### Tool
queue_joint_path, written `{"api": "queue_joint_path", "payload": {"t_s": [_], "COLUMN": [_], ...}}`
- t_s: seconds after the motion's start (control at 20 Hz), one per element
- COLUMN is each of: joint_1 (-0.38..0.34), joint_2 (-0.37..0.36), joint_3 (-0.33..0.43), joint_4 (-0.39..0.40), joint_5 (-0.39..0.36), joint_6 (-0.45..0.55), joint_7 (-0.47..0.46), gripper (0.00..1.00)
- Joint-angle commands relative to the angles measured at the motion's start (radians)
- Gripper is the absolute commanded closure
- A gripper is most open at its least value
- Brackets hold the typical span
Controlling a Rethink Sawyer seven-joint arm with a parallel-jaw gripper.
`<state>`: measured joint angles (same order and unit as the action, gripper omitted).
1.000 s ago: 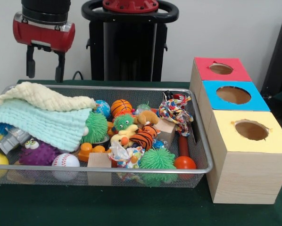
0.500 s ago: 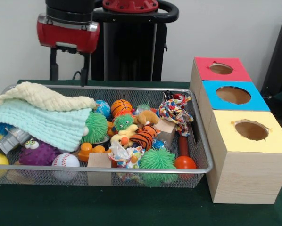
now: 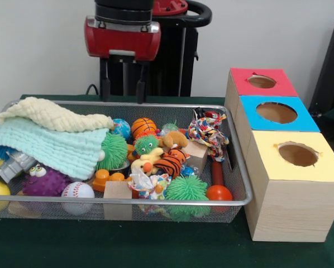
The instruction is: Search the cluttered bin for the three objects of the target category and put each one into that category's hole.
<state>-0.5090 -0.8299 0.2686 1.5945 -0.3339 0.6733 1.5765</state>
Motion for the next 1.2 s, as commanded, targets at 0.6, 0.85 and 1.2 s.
{"api": "queue_joint_path", "payload": {"t_s": [0.6,0.85,1.2], "joint_1": [-0.031,-0.022,-0.022], "joint_2": [0.112,0.194,0.064], "joint_3": [0.193,0.168,0.150], "joint_4": [0.039,0.033,0.107], "joint_5": [-0.074,-0.156,-0.162], "joint_6": [0.025,-0.112,-0.084], "joint_7": [-0.186,-0.122,-0.086], "gripper": [0.00,0.00,0.00]}}
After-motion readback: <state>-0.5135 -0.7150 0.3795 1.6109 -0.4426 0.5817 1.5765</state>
